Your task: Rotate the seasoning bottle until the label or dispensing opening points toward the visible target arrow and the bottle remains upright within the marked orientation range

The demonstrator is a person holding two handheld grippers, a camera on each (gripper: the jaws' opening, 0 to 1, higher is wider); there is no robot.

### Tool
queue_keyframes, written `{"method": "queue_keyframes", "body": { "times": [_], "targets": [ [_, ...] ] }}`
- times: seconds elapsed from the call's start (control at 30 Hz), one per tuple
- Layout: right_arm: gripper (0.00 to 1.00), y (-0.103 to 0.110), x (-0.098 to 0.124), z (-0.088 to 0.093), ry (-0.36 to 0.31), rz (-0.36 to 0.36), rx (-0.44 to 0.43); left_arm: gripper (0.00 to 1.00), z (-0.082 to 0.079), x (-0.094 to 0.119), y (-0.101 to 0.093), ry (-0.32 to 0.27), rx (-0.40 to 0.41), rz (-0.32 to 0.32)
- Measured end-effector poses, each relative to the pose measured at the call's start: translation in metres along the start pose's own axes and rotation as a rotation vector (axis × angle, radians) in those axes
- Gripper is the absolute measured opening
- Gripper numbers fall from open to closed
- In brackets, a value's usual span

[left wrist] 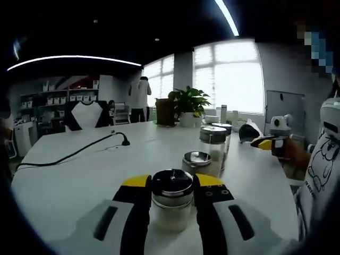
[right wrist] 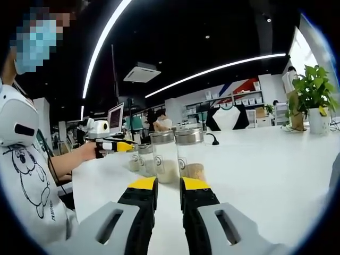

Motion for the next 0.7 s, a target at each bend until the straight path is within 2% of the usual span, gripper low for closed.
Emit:
{"method": "queue_keyframes", "body": {
  "times": [0.07,0.13,0.23,0.47,0.7],
  "targets": [
    [0.14,0.001,0.000,0.000,0.001,-0.004,0.004,0.33,0.000,0.000,0.002,0.005,0.007,0.050],
    [0.14,0.001,-0.001,-0.001,0.002,-0.008,0.006,0.33,-0.001,0.000,0.004,0.007,-0.021,0.086],
    [0.14,0.001,-0.001,0.000,0.005,-0.004,0.012,0.33,-0.001,0.001,0.004,0.009,-0.082,0.183],
    [0.14,0.000,0.000,0.001,0.012,0.005,0.012,0.33,-0.003,-0.003,0.007,0.045,-0.142,0.235],
    [0.14,0.001,0.000,0.001,0.009,0.004,0.012,0.33,-0.001,-0.005,0.012,0.037,-0.096,0.304]
  ]
}}
Point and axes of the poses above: the point that each gripper's makers call its tool centre point, and the gripper's own axes: x roughly backward along the fingers, y roughly to its left, z roughly out of its underside, the point moved 7 cm from there along x, roughly backward along the fingers, and after that the axes turned 5 degrees about -y, right-handed, at the moved point
